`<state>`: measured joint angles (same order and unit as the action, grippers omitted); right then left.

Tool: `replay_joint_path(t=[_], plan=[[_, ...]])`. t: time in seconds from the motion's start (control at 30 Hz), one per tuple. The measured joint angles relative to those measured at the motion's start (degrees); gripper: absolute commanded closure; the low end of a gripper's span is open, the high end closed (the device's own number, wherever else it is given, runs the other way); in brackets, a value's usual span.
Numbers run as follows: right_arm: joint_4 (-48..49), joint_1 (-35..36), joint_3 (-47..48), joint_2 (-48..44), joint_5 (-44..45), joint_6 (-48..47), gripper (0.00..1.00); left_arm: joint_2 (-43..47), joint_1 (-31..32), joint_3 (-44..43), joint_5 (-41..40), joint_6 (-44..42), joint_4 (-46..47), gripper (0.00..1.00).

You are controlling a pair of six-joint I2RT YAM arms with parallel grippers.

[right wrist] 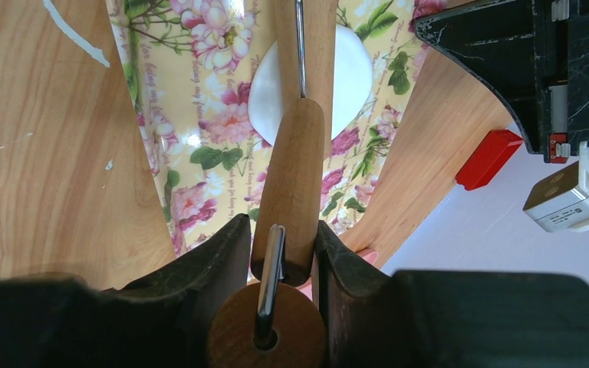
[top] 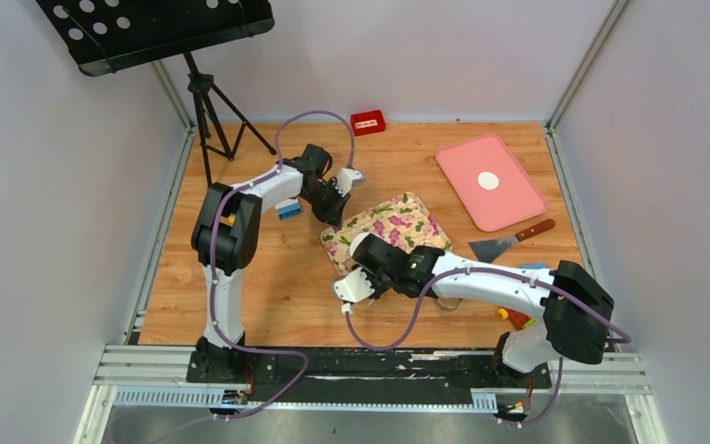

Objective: Roll out the dumpling wrappers from the dough
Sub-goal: Flatten out the dough on the work surface.

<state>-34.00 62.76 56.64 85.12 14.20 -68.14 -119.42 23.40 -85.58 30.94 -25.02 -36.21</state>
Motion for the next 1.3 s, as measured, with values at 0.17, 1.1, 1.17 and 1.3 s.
replay_joint_path(t=[0.17, 1.1, 1.17, 1.3], plan=[[-0.7, 0.6, -0.1, -0.1, 0.2, 0.6, 1.00, 0.0, 0.0, 0.0, 0.0, 0.0, 0.0, 1.00], [-12.9, 2.3, 1.2, -3.1, -0.7, 4.2, 1.00, 0.0, 0.0, 0.0, -0.1, 0.0, 0.0, 1.00], [-13.3, 1.8, 1.6, -3.3, -0.6, 5.1, 1.00, 0.0, 0.1, 0.0, -0.2, 0.0, 0.0, 1.00], [-15.6, -1.7, 4.6, -3.6, -3.0, 7.0, 1.00, 0.0, 0.1, 0.0, -0.2, 0.0, 0.0, 1.00]])
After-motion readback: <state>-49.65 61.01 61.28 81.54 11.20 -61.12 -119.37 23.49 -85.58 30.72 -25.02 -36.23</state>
